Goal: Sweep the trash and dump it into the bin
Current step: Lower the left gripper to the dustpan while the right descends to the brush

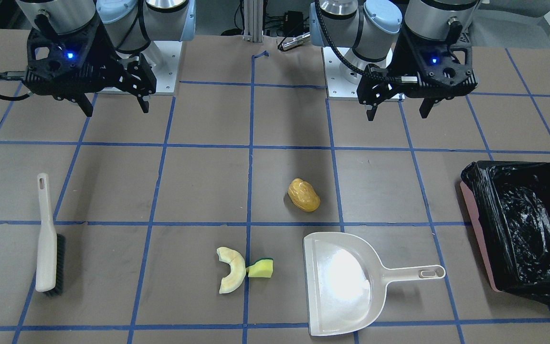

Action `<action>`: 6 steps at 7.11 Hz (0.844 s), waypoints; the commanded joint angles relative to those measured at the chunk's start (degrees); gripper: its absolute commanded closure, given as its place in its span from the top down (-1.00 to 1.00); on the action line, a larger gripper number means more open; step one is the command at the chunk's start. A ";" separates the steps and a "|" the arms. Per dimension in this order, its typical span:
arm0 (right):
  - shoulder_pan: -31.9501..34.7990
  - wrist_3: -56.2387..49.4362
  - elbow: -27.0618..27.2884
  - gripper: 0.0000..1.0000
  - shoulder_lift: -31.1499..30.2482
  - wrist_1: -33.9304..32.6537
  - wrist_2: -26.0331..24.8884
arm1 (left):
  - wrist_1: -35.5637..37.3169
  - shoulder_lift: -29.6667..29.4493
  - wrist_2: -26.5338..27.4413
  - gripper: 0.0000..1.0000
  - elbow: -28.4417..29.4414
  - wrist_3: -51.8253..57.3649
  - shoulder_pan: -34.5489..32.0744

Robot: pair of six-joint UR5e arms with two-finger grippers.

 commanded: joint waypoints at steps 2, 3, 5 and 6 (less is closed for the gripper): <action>0.00 0.08 0.05 1.00 -0.02 -0.83 -0.68 | 1.54 -1.80 -3.75 1.00 0.05 8.80 3.41; 0.00 -0.01 0.40 1.00 1.03 -0.05 -0.86 | 3.82 -3.29 -4.22 1.00 -0.04 20.11 7.79; -4.28 -9.33 0.93 1.00 2.78 -3.62 -0.94 | 8.65 -7.59 -4.22 1.00 -0.04 38.60 10.90; -8.83 -23.25 1.46 1.00 3.32 -4.34 -1.38 | 11.89 -10.40 -4.40 1.00 -0.12 46.78 10.91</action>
